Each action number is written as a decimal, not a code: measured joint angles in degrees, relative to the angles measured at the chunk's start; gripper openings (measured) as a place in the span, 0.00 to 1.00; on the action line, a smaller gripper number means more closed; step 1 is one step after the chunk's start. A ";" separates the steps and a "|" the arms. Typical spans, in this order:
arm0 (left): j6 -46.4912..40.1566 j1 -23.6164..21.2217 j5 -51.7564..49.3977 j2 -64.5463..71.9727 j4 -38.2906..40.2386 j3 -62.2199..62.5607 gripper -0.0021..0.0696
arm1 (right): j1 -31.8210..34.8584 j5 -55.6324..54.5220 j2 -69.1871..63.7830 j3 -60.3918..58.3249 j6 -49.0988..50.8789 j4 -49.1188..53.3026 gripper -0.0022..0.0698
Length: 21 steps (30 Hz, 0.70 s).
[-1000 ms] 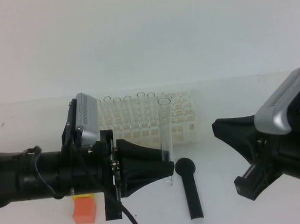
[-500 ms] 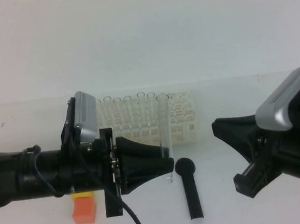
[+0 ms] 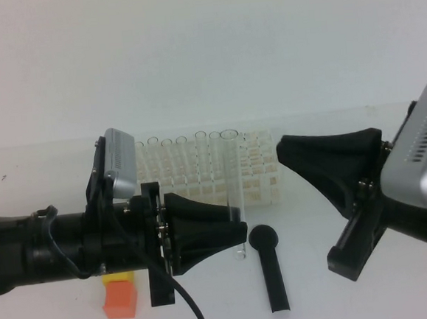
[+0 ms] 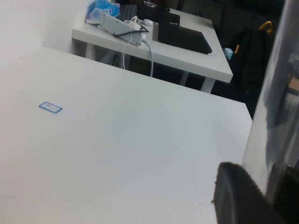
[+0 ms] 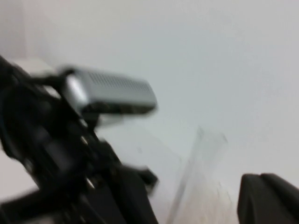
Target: Place the test tubes
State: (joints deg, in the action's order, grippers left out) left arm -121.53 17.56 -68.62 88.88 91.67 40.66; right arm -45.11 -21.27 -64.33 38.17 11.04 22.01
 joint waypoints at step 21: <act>0.45 0.00 -0.14 0.00 0.15 0.00 0.18 | 0.00 -7.09 -7.50 2.61 12.98 9.07 0.14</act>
State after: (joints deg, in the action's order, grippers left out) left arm -121.08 17.56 -68.76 88.88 91.82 40.66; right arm -45.11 -28.36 -71.83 40.78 24.03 31.09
